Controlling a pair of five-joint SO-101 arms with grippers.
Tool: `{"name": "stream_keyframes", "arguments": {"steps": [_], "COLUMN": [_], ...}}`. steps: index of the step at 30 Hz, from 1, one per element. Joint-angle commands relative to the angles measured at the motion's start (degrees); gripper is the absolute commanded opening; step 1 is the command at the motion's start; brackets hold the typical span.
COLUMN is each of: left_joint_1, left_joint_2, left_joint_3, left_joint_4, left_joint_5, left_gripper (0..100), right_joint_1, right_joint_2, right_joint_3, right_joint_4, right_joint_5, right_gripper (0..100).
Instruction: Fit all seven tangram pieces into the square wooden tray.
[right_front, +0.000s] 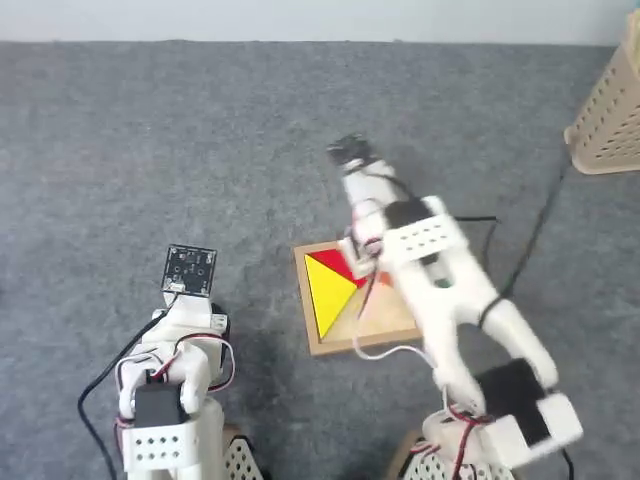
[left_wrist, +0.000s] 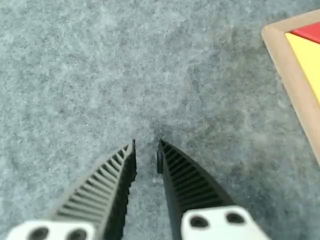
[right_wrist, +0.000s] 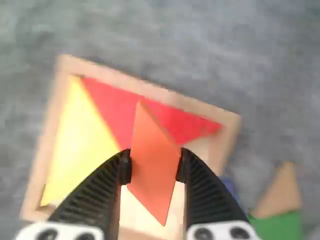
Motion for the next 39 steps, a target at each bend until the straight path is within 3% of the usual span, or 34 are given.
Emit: {"name": "stream_keyframes", "arguments": {"steps": [1, 4, 11, 20, 32, 39], "left_joint_1": [0.18, 0.18, 0.18, 0.18, 0.18, 0.18], "left_joint_2": [-1.23, -1.23, -1.23, -1.23, -1.23, -1.23], "left_joint_3": [-0.57, -0.57, -0.57, -0.57, -0.57, -0.57], "left_joint_4": [0.00, 0.00, 0.00, 0.00, 0.00, 0.00], "left_joint_5": [0.44, 0.44, 0.44, 0.44, 0.44, 0.44], "left_gripper": [7, 7, 7, 7, 7, 7], "right_joint_1": [-3.30, -5.23, -6.20, -5.58, -4.44, 1.54], "right_joint_2": [3.82, 8.31, 12.09, 2.77, 10.15, 10.59], "right_joint_3": [-4.22, -7.03, -9.14, -7.03, -5.63, -5.63], "right_joint_4": [-1.10, -0.84, -0.48, 0.75, -2.68, -2.68], "right_joint_5": [0.88, 0.62, 0.53, -2.46, -2.46, -2.55], "right_gripper": [0.6, 2.0, 21.0, 21.0, 20.8, 7.3]}}
